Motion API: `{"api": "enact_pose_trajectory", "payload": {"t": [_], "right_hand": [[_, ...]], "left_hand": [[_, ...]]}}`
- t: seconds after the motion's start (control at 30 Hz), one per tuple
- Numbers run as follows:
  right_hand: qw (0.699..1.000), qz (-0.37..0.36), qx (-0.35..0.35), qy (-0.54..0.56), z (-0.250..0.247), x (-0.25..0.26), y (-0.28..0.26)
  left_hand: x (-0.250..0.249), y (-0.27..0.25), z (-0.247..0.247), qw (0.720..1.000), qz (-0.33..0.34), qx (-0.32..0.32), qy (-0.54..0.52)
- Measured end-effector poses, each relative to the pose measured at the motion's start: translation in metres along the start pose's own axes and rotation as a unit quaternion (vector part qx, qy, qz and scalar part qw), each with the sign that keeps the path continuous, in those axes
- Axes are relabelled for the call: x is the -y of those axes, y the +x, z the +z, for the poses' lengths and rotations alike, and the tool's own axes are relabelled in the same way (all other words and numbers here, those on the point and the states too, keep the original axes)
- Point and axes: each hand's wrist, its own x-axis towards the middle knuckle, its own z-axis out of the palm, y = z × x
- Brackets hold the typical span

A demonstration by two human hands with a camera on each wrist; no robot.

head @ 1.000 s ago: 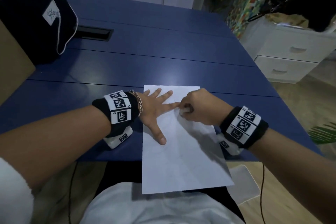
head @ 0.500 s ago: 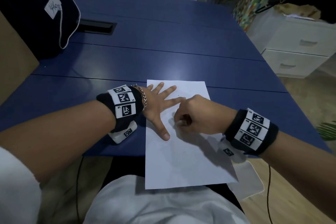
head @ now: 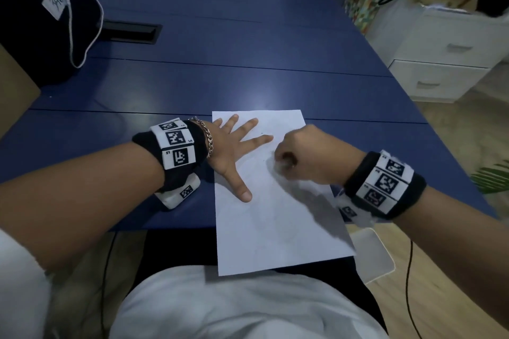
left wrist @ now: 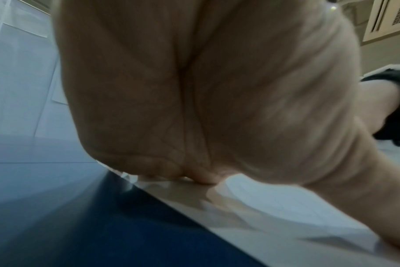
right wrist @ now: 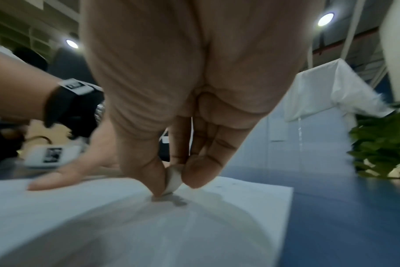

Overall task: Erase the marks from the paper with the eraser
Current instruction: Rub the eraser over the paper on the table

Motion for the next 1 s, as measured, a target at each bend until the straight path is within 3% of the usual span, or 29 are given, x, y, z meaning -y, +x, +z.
{"api": "enact_pose_trajectory", "payload": {"t": [0.1, 0.27, 0.43, 0.6, 0.67, 0.8, 0.9, 1.0], "right_hand": [[0.999, 0.032, -0.025, -0.011, -0.002, -0.003, 0.002], [0.999, -0.033, 0.012, -0.007, 0.008, 0.020, -0.010], [0.998, 0.052, -0.038, 0.018, -0.003, -0.017, -0.007], [0.999, 0.012, -0.015, 0.043, 0.011, 0.012, -0.017], [0.999, 0.043, -0.014, 0.029, 0.006, -0.002, -0.017], [0.975, 0.154, -0.137, 0.086, -0.025, -0.052, -0.018], [0.961, 0.134, -0.173, 0.170, -0.037, -0.054, -0.026], [0.974, 0.089, -0.130, 0.162, -0.024, -0.035, -0.033]], "left_hand": [[-0.001, 0.001, 0.000, 1.000, -0.003, -0.005, 0.006], [-0.002, 0.002, -0.001, 1.000, -0.001, -0.006, 0.011], [-0.004, 0.002, -0.002, 1.000, -0.009, 0.004, 0.003], [-0.004, 0.004, -0.002, 1.000, -0.011, 0.002, 0.016], [-0.004, 0.004, -0.002, 1.000, -0.010, 0.001, 0.015], [-0.005, 0.004, -0.005, 1.000, -0.012, 0.006, 0.019], [-0.003, 0.001, -0.010, 0.999, -0.001, -0.020, 0.025], [0.015, -0.010, -0.016, 0.998, -0.001, -0.057, 0.033]]}}
